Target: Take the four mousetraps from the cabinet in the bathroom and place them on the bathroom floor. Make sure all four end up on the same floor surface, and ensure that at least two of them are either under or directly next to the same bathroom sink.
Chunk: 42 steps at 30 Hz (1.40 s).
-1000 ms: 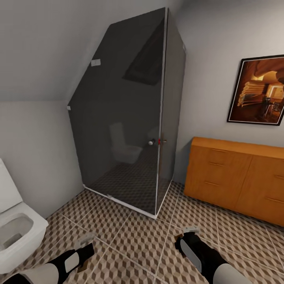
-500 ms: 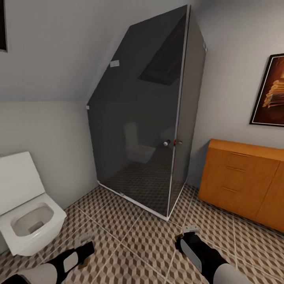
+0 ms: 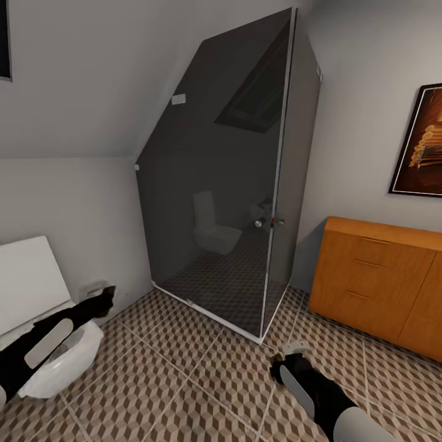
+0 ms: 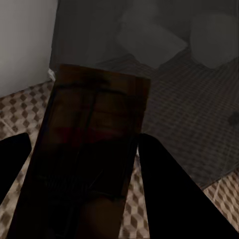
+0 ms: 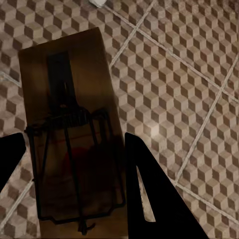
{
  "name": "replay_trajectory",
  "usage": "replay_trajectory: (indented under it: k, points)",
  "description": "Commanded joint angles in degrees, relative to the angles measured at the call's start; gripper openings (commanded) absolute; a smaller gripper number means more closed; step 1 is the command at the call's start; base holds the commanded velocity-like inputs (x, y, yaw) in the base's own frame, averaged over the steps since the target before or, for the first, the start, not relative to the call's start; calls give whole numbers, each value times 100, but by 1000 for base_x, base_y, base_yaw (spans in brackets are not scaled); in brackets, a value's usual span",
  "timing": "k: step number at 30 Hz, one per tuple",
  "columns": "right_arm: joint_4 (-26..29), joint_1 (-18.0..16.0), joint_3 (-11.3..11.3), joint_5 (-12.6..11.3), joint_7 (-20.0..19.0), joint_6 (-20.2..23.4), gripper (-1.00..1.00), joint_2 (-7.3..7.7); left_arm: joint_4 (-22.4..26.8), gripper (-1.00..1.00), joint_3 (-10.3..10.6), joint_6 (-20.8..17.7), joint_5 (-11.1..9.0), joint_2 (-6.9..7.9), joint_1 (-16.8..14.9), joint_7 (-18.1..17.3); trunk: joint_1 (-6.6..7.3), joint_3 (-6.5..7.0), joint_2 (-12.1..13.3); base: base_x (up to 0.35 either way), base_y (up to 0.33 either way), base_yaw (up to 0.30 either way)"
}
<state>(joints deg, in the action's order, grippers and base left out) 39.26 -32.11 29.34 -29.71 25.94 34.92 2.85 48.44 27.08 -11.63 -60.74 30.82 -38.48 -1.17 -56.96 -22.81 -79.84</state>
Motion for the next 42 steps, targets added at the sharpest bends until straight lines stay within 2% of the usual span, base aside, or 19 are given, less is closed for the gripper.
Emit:
replay_trajectory:
  k: [1,3,6,9,11,13,14,16,21,24,29,31,32,34,35,36,39,40,42]
  points:
    - [75,-6,39,-63,58,18,-100,14,203,-100,-101,-54,-45,168,-1,38,-1,-9,-3,0,0,0]
    - [147,-6,39,-62,61,21,-100,19,426,-100,-233,-98,-42,497,-1,79,-1,-9,-3,0,0,0]
    - [180,-6,43,-62,77,23,-100,21,564,-100,-302,-103,-43,793,-1,99,-1,-9,-3,0,0,0]
    - [191,-6,43,-61,84,23,-100,17,728,-100,-324,-100,-19,961,-1,108,-1,-9,-3,0,0,86]
    - [194,-6,45,-61,86,24,-100,18,872,-100,-330,-102,1,1023,-1,133,-1,-9,-3,0,0,214]
    - [196,-6,45,-61,86,24,-100,21,1061,-100,-334,-102,17,1108,-1,352,-1,-9,-3,0,0,258]
    - [196,-6,46,-61,89,24,-100,22,1194,-100,-331,-98,20,1182,-1,618,-1,-9,-3,0,0,272]
    - [196,-6,44,-61,92,24,-100,25,1237,-100,-329,-81,18,1248,4,779,-1,-9,-3,0,0,275]
    - [196,-6,38,-61,95,17,-100,30,1139,-100,-327,-53,-44,1472,15,941,-1,-9,-3,0,0,278]
    - [196,-6,37,-61,95,16,-100,31,891,-100,-323,-41,-70,1502,16,956,-1,-9,-3,0,0,279]
    - [196,-6,21,-61,90,15,-100,31,95,-100,-301,300,-85,1393,16,945,-1,-9,-3,0,0,279]
    - [196,-6,10,-61,88,19,-100,31,-324,-100,-291,490,-82,1267,16,932,-1,-9,-3,0,0,279]
    - [196,-6,5,-61,87,21,-100,31,-564,-100,-288,547,-67,1160,16,925,-1,-9,-3,0,0,279]
    - [196,-6,-4,-65,87,23,-100,32,-1558,-100,-279,660,15,681,16,892,-1,-9,-3,0,0,279]
    - [196,-6,-4,-64,87,23,-100,34,-1767,-100,-278,695,45,591,16,869,-1,-9,-3,0,0,279]
    - [196,-6,-5,-66,87,23,-100,34,-2180,-100,-277,802,107,429,16,772,-1,-9,-3,0,0,279]
    - [196,-6,-6,-69,86,23,-100,34,-3223,-100,-274,1377,277,94,16,47,-1,-9,-3,0,0,279]
    - [196,-6,-7,-70,86,23,-100,32,-3922,-100,-275,1852,320,-132,16,-552,-1,-9,-3,0,0,279]
    - [196,-6,-7,-70,86,24,-100,32,-4326,-100,-278,2042,334,-314,16,-755,-1,-9,-3,0,0,279]
